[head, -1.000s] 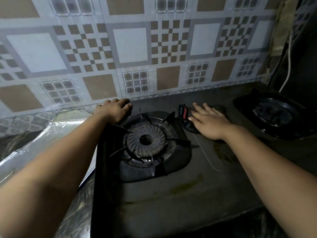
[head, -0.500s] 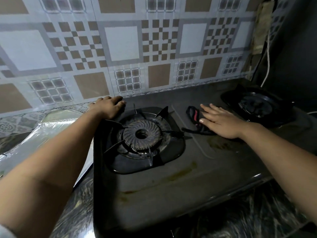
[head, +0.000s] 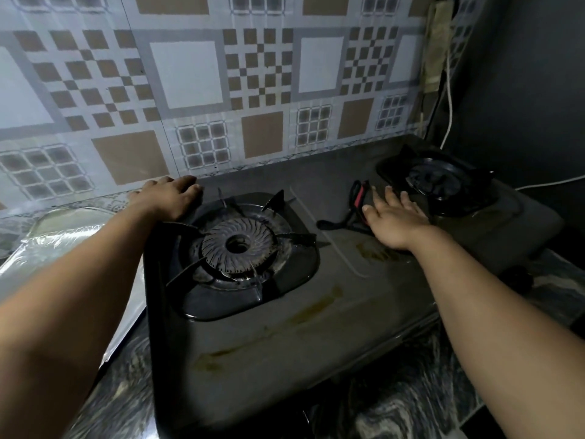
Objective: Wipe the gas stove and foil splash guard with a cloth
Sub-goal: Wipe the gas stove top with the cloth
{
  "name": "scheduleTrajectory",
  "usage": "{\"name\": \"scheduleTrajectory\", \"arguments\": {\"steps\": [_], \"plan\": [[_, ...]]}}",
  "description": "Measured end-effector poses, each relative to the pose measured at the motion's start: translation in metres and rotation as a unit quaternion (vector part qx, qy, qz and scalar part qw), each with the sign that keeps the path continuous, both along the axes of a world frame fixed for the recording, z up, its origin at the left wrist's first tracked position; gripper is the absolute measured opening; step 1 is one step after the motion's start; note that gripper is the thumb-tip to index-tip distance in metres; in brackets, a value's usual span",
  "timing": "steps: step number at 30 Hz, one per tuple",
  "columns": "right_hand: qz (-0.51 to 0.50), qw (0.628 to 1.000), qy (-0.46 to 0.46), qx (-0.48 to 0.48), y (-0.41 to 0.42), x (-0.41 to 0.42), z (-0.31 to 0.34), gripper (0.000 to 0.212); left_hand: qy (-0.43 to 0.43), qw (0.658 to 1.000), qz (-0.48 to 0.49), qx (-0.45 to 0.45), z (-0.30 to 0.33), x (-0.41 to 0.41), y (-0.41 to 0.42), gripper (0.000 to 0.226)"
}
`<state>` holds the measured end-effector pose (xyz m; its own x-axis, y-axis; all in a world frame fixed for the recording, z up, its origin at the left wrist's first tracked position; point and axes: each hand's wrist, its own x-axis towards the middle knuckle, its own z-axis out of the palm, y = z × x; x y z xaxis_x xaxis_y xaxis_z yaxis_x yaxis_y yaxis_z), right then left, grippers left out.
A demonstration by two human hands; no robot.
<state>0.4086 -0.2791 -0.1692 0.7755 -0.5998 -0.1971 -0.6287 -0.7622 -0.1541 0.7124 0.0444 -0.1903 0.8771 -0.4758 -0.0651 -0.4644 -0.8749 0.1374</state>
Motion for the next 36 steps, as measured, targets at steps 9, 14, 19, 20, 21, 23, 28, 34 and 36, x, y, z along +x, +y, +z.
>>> {"name": "scheduleTrajectory", "arguments": {"steps": [9,14,19,20,21,23,28,34,36], "plan": [[0.162,0.987,-0.015,-0.011,0.054,-0.031,0.004,0.057,0.056,0.998,0.018,-0.013,0.006,0.002,-0.005,0.076],[0.206,0.978,-0.016,-0.002,0.05,-0.037,0.006,0.056,0.148,0.987,0.016,-0.054,0.038,-0.005,-0.042,0.044],[0.254,0.967,-0.005,-0.003,0.043,-0.037,0.008,0.057,0.088,0.993,-0.047,-0.058,0.069,-0.056,-0.137,0.065],[0.264,0.964,-0.002,-0.002,0.04,-0.037,0.009,0.057,0.081,0.993,-0.074,-0.053,0.069,-0.065,-0.156,0.069],[0.275,0.961,-0.001,-0.002,0.038,-0.036,0.009,0.057,0.075,0.991,-0.099,-0.043,0.067,-0.073,-0.174,0.071],[0.297,0.955,-0.003,-0.001,0.033,-0.035,0.007,0.057,0.061,0.988,-0.138,-0.028,0.062,-0.087,-0.203,0.074],[0.346,0.938,-0.009,0.006,0.02,-0.032,0.005,0.057,0.043,0.991,-0.126,0.023,0.037,-0.095,-0.219,0.082],[0.406,0.914,-0.011,0.008,0.005,-0.028,0.009,0.057,0.087,0.989,-0.093,0.082,0.037,-0.096,-0.219,0.088],[0.426,0.905,-0.005,0.008,-0.004,-0.023,0.01,0.057,0.087,0.989,-0.09,0.083,0.035,-0.094,-0.219,0.085]]}}
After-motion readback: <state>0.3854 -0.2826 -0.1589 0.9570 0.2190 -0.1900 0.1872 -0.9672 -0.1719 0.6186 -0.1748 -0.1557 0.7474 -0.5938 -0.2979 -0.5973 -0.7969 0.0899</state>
